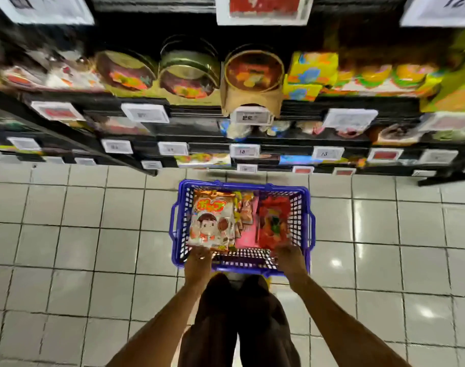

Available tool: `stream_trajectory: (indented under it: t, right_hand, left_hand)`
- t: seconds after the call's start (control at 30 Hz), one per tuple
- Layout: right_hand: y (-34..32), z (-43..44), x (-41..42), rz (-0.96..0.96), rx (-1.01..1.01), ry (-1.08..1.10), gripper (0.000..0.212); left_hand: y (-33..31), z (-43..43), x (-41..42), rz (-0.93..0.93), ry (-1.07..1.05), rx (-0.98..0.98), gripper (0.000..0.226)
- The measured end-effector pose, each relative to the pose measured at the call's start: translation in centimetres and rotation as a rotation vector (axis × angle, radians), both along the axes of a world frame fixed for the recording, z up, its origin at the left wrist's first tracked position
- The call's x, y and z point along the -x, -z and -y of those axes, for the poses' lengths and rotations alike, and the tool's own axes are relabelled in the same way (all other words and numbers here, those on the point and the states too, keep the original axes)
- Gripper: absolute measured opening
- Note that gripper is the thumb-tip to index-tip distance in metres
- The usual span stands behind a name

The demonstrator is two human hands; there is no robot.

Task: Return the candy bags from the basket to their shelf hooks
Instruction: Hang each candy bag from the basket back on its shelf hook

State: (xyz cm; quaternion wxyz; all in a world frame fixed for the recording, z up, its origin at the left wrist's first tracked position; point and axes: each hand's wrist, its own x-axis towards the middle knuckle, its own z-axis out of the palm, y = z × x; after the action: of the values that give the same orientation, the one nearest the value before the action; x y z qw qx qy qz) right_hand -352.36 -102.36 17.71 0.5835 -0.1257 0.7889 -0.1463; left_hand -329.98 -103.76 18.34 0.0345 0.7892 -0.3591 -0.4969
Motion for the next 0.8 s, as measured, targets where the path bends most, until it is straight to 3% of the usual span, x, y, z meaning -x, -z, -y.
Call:
stream_trajectory:
  t: [0.17,0.33,0.47,0.57,0.67,0.8]
  right_hand:
    - [9.5,0.9,-2.6,0.053,-0.048,-0.114,0.026]
    - [18.0,4.2,-8.3,0.044,0.0,-0.325,0.028]
    - [22.8,5.8,-12.6,-0.022,0.003,-0.355,0.043]
    - [23.8,6.4,-14.4,-0.081,0.002,-0.247,0.053]
    - [22.1,7.0,-13.8,-0.13,0.027,-0.278,0.044]
    - [16.6,5.9,-11.0,-0.001,0.09,-0.151,0.026]
  left_hand:
    - [8.0,0.7,-1.3,0.082,-0.05,-0.04,0.023]
    - [16.6,1.9,-3.3,0.049,-0.019,0.063,0.017]
    - [21.2,3.5,-4.0,0.136,-0.026,0.216,0.04]
    - [22.8,3.4,-3.9,0.275,0.063,0.238,0.062]
    - [21.8,3.3,-3.1,0.146,-0.023,0.171,0.047]
    - [17.4,2.6,-2.5,0.051,0.046,0.151,0.035]
